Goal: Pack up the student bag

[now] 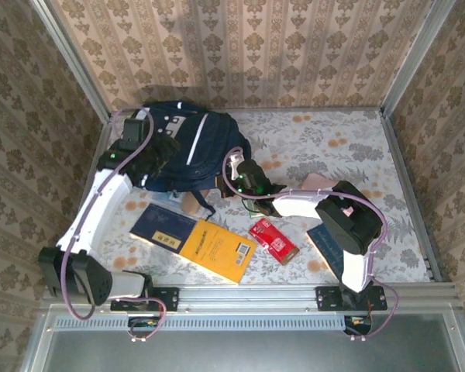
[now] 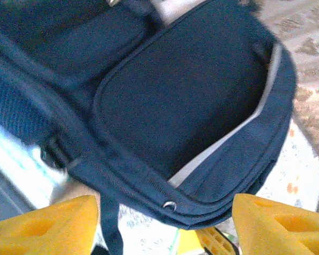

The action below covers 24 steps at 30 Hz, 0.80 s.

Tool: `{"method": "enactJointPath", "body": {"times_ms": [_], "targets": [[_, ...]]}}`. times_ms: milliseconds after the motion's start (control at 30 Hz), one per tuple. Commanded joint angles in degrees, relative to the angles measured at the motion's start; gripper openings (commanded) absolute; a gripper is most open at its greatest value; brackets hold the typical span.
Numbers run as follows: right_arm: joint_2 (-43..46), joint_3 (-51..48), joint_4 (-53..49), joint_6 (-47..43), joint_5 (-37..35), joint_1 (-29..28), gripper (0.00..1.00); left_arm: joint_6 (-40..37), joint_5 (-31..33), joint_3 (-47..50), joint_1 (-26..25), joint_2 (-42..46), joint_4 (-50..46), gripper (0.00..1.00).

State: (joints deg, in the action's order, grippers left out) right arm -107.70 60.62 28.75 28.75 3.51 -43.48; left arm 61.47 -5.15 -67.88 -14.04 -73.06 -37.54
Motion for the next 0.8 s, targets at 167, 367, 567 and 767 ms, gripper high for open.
{"method": "enactJointPath", "body": {"times_ms": [167, 367, 567, 767], "targets": [[-0.25, 2.4, 6.32, 3.15, -0.84, -2.54, 0.0, 19.51, -5.88, 13.05, -0.06, 1.78, 8.88, 0.6], [-0.22, 2.31, 6.64, 3.11, 0.07, -3.52, 0.0, 23.51, -5.08, 18.02, -1.43, 0.92, 15.71, 0.51], [-0.57, 2.34, 7.65, 3.22, 1.41, -4.24, 0.0, 22.75, -3.67, 18.35, -1.35, -1.85, 18.49, 0.53], [-0.69, 2.57, 7.63, 3.24, 2.41, -5.02, 0.0, 23.17, -4.06, 17.83, -1.78, -5.42, 20.28, 0.6]]}}
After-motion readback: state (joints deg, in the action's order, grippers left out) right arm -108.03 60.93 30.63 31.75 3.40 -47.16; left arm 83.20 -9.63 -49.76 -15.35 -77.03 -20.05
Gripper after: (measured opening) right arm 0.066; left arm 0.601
